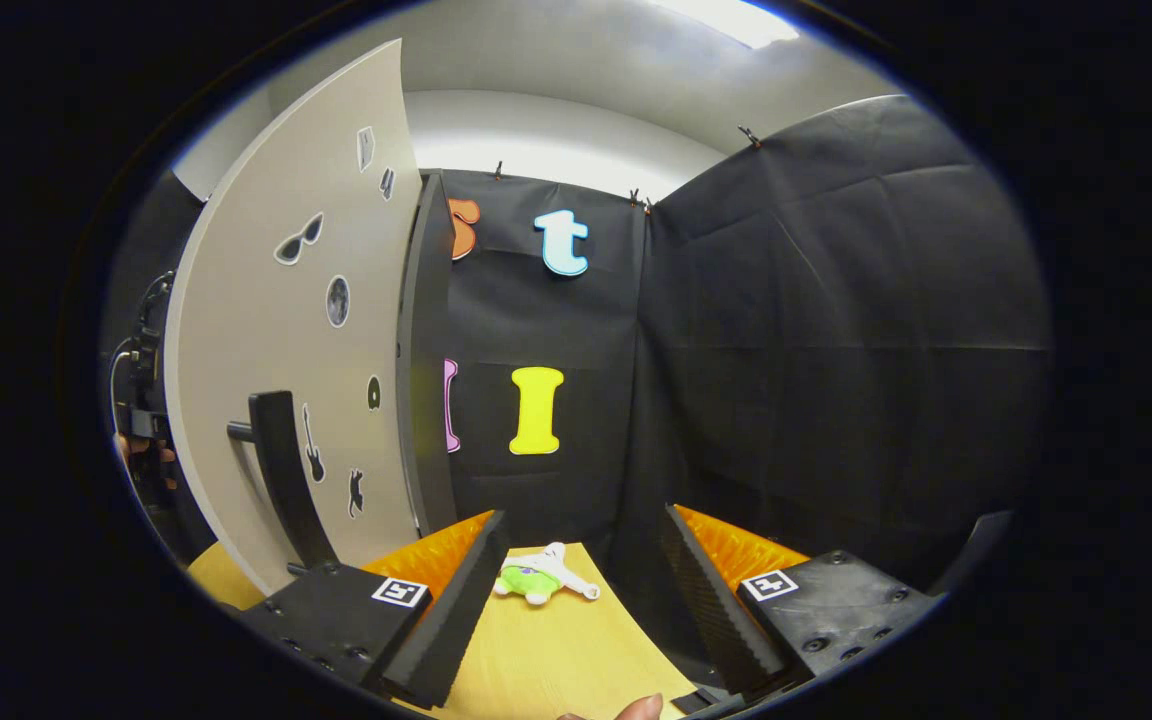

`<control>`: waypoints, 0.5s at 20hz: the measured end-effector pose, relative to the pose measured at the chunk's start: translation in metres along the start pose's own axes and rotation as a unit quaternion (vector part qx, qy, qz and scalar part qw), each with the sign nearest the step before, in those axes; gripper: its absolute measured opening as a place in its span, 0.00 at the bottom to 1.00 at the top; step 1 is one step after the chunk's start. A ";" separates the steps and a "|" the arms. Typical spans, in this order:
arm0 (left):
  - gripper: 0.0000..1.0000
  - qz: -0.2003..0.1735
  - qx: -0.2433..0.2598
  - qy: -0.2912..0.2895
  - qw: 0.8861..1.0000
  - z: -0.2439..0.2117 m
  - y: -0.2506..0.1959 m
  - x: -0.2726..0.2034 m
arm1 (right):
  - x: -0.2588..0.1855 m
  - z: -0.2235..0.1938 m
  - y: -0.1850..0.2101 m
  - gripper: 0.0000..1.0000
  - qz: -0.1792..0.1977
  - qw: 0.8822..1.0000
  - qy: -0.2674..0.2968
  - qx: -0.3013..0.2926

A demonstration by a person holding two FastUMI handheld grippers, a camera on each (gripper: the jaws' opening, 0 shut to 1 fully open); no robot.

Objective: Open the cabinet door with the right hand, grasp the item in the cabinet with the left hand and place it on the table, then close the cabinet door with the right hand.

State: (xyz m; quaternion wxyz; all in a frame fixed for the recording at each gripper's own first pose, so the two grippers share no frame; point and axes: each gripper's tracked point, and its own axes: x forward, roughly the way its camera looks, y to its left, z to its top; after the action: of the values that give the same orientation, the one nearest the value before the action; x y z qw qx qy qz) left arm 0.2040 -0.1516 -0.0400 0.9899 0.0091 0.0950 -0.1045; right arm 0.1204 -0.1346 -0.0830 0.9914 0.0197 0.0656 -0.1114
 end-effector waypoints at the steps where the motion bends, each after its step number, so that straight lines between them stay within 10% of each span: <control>1: 0.95 -0.001 0.007 0.004 1.000 0.000 0.000 0.011 | 0.003 -0.002 -0.001 0.98 0.000 1.000 0.002 -0.002; 10: 0.94 -0.023 0.007 0.056 0.998 -0.022 -0.009 0.123 | 0.025 -0.007 -0.014 0.98 -0.002 1.000 0.002 -0.027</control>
State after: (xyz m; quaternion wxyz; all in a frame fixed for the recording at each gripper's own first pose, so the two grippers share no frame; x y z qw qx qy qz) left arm 0.3165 -0.1844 -0.0852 0.9802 0.0199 0.1499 -0.1276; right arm 0.1401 -0.1537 -0.0933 0.9912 -0.0068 0.0709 -0.1115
